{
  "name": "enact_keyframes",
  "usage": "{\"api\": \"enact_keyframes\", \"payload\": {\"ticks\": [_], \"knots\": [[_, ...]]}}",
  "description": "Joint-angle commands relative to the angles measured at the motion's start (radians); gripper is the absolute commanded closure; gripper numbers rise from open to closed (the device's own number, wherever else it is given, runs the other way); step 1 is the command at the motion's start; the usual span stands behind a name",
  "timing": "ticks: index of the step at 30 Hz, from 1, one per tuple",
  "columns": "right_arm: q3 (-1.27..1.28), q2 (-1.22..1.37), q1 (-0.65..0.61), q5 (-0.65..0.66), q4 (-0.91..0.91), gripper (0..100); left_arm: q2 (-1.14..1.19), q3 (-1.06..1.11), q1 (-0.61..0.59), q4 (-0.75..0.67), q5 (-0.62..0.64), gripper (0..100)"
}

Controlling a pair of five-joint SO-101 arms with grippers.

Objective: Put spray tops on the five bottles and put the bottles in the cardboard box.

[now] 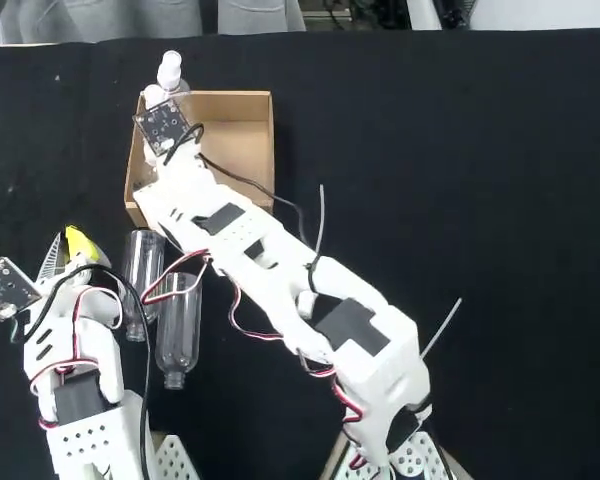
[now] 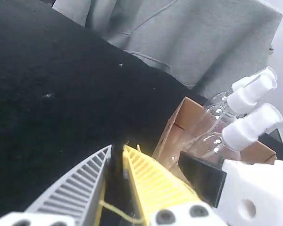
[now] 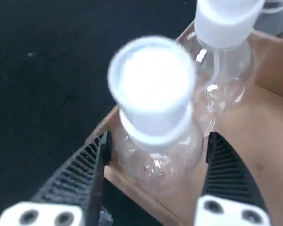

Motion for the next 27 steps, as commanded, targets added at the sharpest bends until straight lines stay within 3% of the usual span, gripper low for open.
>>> {"api": "enact_keyframes", "payload": {"ticks": [1, 21, 27], "knots": [[-0.064, -0.018, -0.015, -0.006, 0.037, 73.1, -0.009, 0.022, -0.01, -0.023, -0.011, 97], [0.064, -0.188, -0.014, -0.006, 0.04, 73.3, -0.009, 0.022, -0.01, -0.023, -0.011, 97], [0.068, -0.234, -0.014, -0.006, 0.121, 73.3, -0.009, 0.022, -0.012, -0.023, -0.011, 97]]}}
